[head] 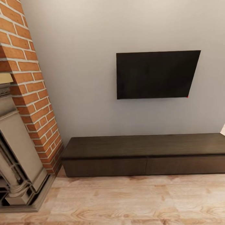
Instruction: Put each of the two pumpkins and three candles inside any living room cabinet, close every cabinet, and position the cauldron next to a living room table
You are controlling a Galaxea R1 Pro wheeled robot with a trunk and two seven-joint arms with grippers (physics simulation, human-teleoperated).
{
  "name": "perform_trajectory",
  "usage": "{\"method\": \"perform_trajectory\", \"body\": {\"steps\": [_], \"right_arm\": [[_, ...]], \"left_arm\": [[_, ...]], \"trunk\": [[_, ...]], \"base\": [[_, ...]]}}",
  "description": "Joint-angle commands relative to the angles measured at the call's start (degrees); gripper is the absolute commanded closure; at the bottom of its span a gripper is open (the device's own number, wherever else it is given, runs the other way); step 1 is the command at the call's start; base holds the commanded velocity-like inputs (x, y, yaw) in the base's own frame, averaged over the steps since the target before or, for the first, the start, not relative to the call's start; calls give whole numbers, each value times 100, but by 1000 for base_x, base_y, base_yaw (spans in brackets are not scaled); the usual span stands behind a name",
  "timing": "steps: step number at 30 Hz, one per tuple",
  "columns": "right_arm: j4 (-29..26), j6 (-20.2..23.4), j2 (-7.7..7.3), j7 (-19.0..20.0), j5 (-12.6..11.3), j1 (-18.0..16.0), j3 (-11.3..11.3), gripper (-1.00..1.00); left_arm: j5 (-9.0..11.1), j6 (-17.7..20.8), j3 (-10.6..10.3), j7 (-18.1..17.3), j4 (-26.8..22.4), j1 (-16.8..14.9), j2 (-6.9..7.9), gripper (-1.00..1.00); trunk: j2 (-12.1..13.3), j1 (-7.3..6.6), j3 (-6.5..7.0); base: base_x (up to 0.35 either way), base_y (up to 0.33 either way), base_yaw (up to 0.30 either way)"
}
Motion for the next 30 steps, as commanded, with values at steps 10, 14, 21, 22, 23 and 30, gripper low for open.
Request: {"method": "perform_trajectory", "body": {"steps": [10,14,21,22,23,30], "right_arm": [[5,-22,0,5,5,-3,0,-100],[5,-22,0,3,5,-3,0,-100],[5,-22,0,1,5,-3,1,-100],[5,-22,0,2,5,-3,2,-100],[5,-22,0,3,5,-3,3,-100],[5,-22,0,3,5,-3,-1,-100]], "left_arm": [[-9,-9,-6,6,-4,0,-1,-100],[-14,-8,-6,6,-6,1,-1,-100],[-15,-8,-4,6,-9,0,-1,-100],[-15,-10,-5,4,-10,-1,-1,-100],[-15,-9,-5,4,-10,-1,-1,-100],[18,-16,27,1,-8,0,-1,-100]], "trunk": [[-2,3,-5],[-2,3,-5],[-2,3,-5],[-2,3,-5],[-2,3,-5],[-2,3,-5]], "base": [[286,32,0],[282,92,0],[274,25,0],[257,4,0],[255,4,0],[116,1,0]]}}
